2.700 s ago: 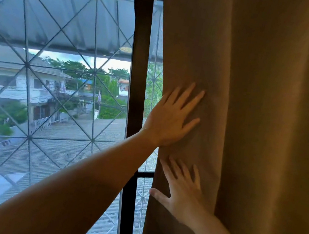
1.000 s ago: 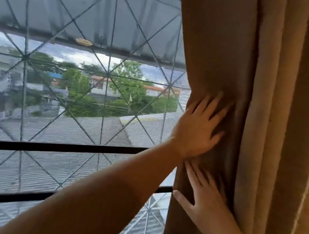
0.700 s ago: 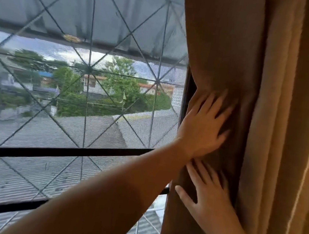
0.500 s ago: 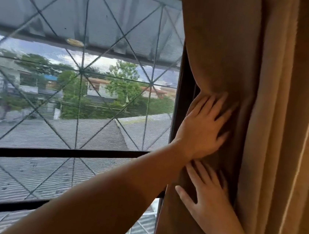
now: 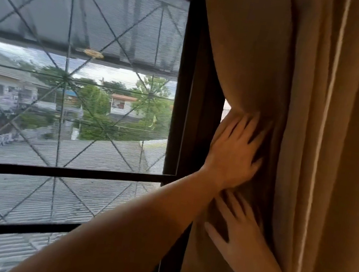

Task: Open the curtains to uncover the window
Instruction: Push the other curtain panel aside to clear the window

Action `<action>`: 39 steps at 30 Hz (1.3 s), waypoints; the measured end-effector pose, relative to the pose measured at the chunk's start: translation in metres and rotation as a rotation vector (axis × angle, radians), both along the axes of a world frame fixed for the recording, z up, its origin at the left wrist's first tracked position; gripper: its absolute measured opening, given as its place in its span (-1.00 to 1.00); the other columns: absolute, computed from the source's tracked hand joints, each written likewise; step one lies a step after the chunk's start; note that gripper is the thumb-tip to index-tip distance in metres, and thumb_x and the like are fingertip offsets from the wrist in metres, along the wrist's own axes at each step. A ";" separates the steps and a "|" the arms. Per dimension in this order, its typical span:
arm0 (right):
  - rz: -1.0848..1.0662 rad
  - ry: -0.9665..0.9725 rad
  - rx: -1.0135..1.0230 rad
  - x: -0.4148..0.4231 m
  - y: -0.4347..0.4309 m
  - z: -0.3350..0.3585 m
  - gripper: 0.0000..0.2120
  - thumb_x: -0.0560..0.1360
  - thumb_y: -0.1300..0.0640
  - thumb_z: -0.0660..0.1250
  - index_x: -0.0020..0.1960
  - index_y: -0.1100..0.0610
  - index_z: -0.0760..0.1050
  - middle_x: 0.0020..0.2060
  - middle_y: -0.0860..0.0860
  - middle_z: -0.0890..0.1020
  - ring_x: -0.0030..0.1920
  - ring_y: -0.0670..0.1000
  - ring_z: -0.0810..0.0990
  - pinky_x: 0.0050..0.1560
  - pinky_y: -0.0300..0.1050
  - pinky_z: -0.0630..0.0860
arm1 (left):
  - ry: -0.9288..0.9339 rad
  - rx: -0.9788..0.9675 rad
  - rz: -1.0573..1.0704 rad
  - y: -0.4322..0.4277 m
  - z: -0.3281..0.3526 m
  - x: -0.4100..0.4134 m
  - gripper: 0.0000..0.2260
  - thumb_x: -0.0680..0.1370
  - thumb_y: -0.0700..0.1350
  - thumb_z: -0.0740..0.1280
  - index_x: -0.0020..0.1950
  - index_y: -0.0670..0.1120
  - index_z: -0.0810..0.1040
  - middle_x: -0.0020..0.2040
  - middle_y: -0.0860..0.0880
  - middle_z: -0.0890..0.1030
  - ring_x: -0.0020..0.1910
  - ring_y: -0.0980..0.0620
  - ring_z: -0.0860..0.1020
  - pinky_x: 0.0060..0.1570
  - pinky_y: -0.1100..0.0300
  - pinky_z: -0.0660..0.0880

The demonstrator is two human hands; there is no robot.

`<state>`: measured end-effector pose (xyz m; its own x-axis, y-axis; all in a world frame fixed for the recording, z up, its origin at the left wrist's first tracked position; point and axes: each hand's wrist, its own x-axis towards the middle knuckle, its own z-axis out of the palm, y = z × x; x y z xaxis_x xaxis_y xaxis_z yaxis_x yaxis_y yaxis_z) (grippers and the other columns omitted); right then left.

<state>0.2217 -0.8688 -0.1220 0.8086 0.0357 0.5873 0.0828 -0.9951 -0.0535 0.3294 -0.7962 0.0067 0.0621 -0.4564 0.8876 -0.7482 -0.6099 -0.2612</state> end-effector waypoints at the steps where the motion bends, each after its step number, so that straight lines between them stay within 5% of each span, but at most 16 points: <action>1: 0.004 -0.001 -0.009 -0.001 -0.007 0.000 -0.22 0.43 -0.50 -0.30 0.60 -0.26 -0.24 0.57 -0.28 -0.20 0.59 -0.10 -0.26 0.56 0.06 -0.24 | 0.004 -0.008 -0.005 -0.007 0.000 0.001 -0.35 0.66 0.15 0.29 0.71 -0.06 0.29 0.75 -0.19 0.18 0.74 -0.17 0.16 0.73 -0.12 0.06; 7: 0.031 -0.001 0.018 0.010 -0.052 -0.007 -0.28 0.55 -0.46 -0.10 0.64 -0.22 0.00 0.60 -0.19 0.00 0.61 -0.03 0.01 0.50 0.03 -0.15 | 0.051 -0.055 -0.061 -0.049 0.002 0.002 -0.35 0.65 0.10 0.30 0.71 -0.07 0.29 0.74 -0.20 0.22 0.73 -0.23 0.18 0.73 -0.14 0.09; 12: 0.004 -0.071 0.004 0.011 -0.082 -0.002 -0.31 0.59 -0.42 -0.04 0.62 -0.23 -0.14 0.57 -0.21 -0.13 0.54 -0.11 -0.19 0.38 -0.18 -0.40 | 0.030 -0.076 -0.048 -0.081 0.008 0.004 -0.35 0.66 0.12 0.29 0.72 -0.06 0.28 0.73 -0.21 0.23 0.73 -0.24 0.18 0.72 -0.13 0.13; 17: -0.035 -0.058 0.004 0.016 -0.112 -0.001 -0.29 0.60 -0.42 -0.01 0.59 -0.31 -0.31 0.58 -0.25 -0.27 0.59 -0.10 -0.26 0.39 -0.14 -0.44 | 0.012 -0.078 -0.024 -0.110 0.016 0.005 -0.35 0.65 0.15 0.27 0.72 -0.04 0.28 0.74 -0.21 0.20 0.74 -0.25 0.16 0.71 -0.13 0.12; 20: -0.093 -0.087 -0.022 0.016 -0.122 0.003 -0.30 0.59 -0.46 -0.05 0.58 -0.32 -0.30 0.59 -0.23 -0.26 0.61 -0.05 -0.20 0.44 0.04 -0.30 | 0.005 -0.047 -0.010 -0.121 0.018 0.004 -0.35 0.64 0.16 0.26 0.72 -0.03 0.29 0.74 -0.23 0.18 0.73 -0.27 0.14 0.71 -0.14 0.10; 27: -0.042 -0.062 -0.008 0.014 -0.129 0.005 -0.27 0.59 -0.43 -0.02 0.59 -0.30 -0.34 0.62 -0.22 -0.23 0.61 -0.04 -0.16 0.55 0.12 -0.05 | -0.002 -0.035 -0.021 -0.118 0.018 0.009 -0.39 0.66 0.14 0.24 0.69 -0.04 0.34 0.73 -0.23 0.23 0.70 -0.28 0.22 0.67 -0.15 0.17; 33: -0.003 -0.048 -0.016 0.013 -0.111 -0.003 -0.25 0.62 -0.37 0.06 0.65 -0.16 -0.21 0.65 -0.13 -0.12 0.61 -0.05 -0.18 0.40 -0.19 -0.44 | 0.007 0.001 0.023 -0.101 0.012 0.010 -0.35 0.66 0.16 0.26 0.72 -0.03 0.28 0.74 -0.21 0.21 0.71 -0.24 0.21 0.65 -0.15 0.22; 37: 0.037 -0.003 -0.001 0.008 -0.097 -0.011 -0.26 0.64 -0.34 0.09 0.66 -0.10 -0.15 0.62 -0.13 -0.12 0.61 -0.05 -0.15 0.42 -0.17 -0.40 | 0.027 0.035 0.039 -0.081 0.005 0.006 -0.36 0.68 0.18 0.23 0.72 -0.03 0.27 0.74 -0.18 0.21 0.72 -0.21 0.20 0.67 -0.18 0.20; 39: 0.018 0.034 -0.020 0.002 -0.088 -0.016 -0.28 0.62 -0.35 0.08 0.67 -0.06 0.02 0.63 -0.05 0.09 0.61 0.05 0.07 0.50 -0.01 -0.19 | 0.056 0.029 0.029 -0.071 0.000 0.001 -0.39 0.69 0.18 0.23 0.71 -0.03 0.29 0.75 -0.16 0.21 0.73 -0.20 0.19 0.70 -0.19 0.16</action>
<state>0.2240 -0.9563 -0.1381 0.8273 0.0620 0.5583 0.0991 -0.9944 -0.0365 0.3303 -0.8667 0.0066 0.1246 -0.4792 0.8688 -0.7445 -0.6240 -0.2374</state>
